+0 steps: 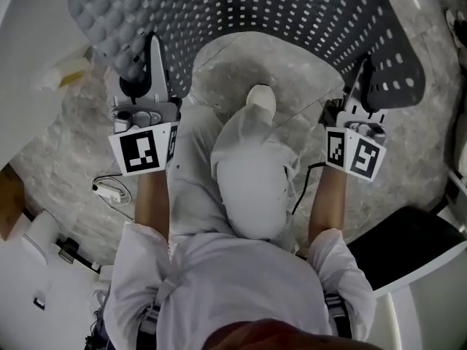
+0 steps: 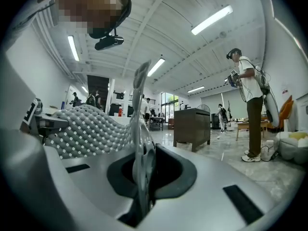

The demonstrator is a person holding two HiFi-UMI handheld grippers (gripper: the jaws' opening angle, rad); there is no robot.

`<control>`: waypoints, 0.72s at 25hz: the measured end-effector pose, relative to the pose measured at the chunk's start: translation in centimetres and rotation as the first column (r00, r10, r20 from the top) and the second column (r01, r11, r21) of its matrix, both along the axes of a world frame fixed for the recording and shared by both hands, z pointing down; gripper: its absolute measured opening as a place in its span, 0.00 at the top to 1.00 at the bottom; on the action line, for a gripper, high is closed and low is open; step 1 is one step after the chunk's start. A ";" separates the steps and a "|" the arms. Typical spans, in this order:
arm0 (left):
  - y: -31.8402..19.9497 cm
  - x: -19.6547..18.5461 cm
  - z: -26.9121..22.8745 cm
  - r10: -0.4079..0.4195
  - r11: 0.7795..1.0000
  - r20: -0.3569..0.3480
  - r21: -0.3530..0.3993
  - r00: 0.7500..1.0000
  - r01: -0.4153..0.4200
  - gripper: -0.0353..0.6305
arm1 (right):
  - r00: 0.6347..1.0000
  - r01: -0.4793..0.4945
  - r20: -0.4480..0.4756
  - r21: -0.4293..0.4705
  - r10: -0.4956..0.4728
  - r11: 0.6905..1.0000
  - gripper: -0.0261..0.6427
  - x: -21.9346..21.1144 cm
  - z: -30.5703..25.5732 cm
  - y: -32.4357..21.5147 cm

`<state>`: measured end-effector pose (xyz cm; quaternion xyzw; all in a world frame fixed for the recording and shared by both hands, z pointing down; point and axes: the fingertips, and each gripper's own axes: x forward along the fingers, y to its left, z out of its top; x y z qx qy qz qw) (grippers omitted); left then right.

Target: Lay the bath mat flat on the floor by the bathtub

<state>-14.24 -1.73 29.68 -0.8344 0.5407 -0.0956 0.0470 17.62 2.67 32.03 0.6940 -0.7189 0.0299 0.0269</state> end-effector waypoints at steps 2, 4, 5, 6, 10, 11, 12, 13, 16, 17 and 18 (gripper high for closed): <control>0.0 -0.1 0.4 0.008 1.000 -0.029 -0.018 1.000 -0.008 0.92 | 1.000 0.000 -0.008 0.003 0.001 1.000 0.94 0.2 0.0 0.1; -0.4 -0.5 0.8 0.009 0.999 -0.043 -0.039 0.999 -0.010 0.91 | 1.000 0.004 -0.014 -0.001 -0.004 1.000 0.94 0.1 0.1 -0.3; -0.7 -0.8 1.2 0.008 0.999 -0.042 -0.047 0.999 -0.010 0.91 | 1.000 0.007 -0.017 -0.006 -0.007 1.000 0.94 0.0 0.2 -0.7; -1.0 -1.0 1.7 0.010 0.998 -0.039 -0.053 0.999 -0.012 0.91 | 1.000 0.009 -0.021 -0.013 -0.009 1.000 0.94 -0.1 0.6 -1.0; -2.0 -1.2 3.8 0.032 0.995 -0.017 -0.094 0.999 -0.033 0.91 | 1.000 0.011 -0.025 -0.062 -0.013 0.998 0.94 0.0 2.8 -1.4; -2.1 -1.0 4.3 0.040 0.993 -0.018 -0.112 0.999 -0.041 0.91 | 1.000 0.011 -0.026 -0.078 -0.013 0.997 0.94 0.0 3.3 -1.2; -2.2 -0.8 4.9 0.047 0.990 -0.022 -0.132 0.999 -0.050 0.91 | 1.000 0.010 -0.028 -0.095 -0.013 0.995 0.94 0.2 3.8 -1.0; -2.3 -0.6 5.6 0.053 0.987 -0.027 -0.153 0.998 -0.057 0.91 | 0.999 0.011 -0.031 -0.112 -0.015 0.994 0.94 0.3 4.4 -0.8; -2.6 0.1 8.8 0.069 0.974 -0.029 -0.215 0.997 -0.074 0.91 | 0.999 0.012 -0.045 -0.165 -0.019 0.986 0.94 0.7 7.0 -0.7; -2.8 0.3 10.0 0.076 0.968 -0.027 -0.237 0.997 -0.080 0.91 | 0.999 0.009 -0.048 -0.183 -0.018 0.983 0.94 0.8 8.0 -0.8; -3.1 0.4 11.2 0.081 0.962 -0.026 -0.261 0.996 -0.085 0.91 | 0.999 0.006 -0.051 -0.202 -0.016 0.979 0.94 0.9 8.9 -1.0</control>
